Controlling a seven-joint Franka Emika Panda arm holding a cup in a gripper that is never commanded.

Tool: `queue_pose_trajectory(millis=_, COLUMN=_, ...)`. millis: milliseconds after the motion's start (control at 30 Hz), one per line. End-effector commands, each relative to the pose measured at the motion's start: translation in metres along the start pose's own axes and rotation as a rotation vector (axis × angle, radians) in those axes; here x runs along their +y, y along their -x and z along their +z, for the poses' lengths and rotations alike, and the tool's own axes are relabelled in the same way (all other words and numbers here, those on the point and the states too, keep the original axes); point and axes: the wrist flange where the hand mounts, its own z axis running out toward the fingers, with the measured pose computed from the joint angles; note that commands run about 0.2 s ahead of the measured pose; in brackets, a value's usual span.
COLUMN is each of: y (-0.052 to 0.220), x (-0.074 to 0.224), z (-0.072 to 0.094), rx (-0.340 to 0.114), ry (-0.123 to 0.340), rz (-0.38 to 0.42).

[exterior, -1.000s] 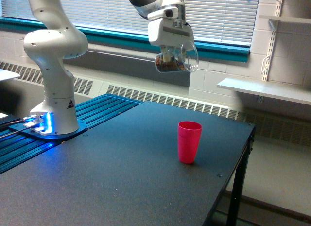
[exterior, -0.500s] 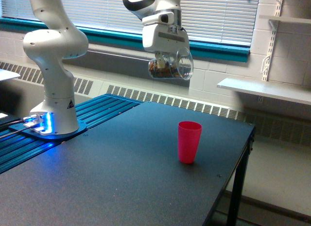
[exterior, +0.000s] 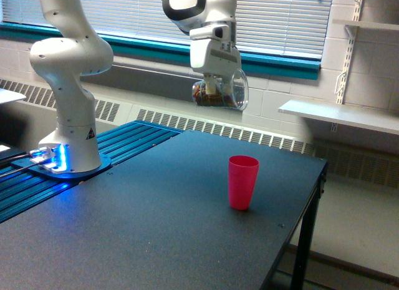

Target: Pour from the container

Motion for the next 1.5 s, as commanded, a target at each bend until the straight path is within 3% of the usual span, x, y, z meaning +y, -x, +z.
queue_pose_trajectory(millis=33, y=0.012, x=-0.008, z=-0.001, rx=0.013, ry=-0.003, rz=-0.027)
queue_pose_trajectory(millis=500, y=0.026, x=-0.008, z=0.013, rx=-0.002, ry=0.023, rz=-0.007)
queue_pose_trajectory(millis=1500, y=0.025, x=-0.021, z=0.044, rx=-0.013, ry=0.074, rz=-0.023)
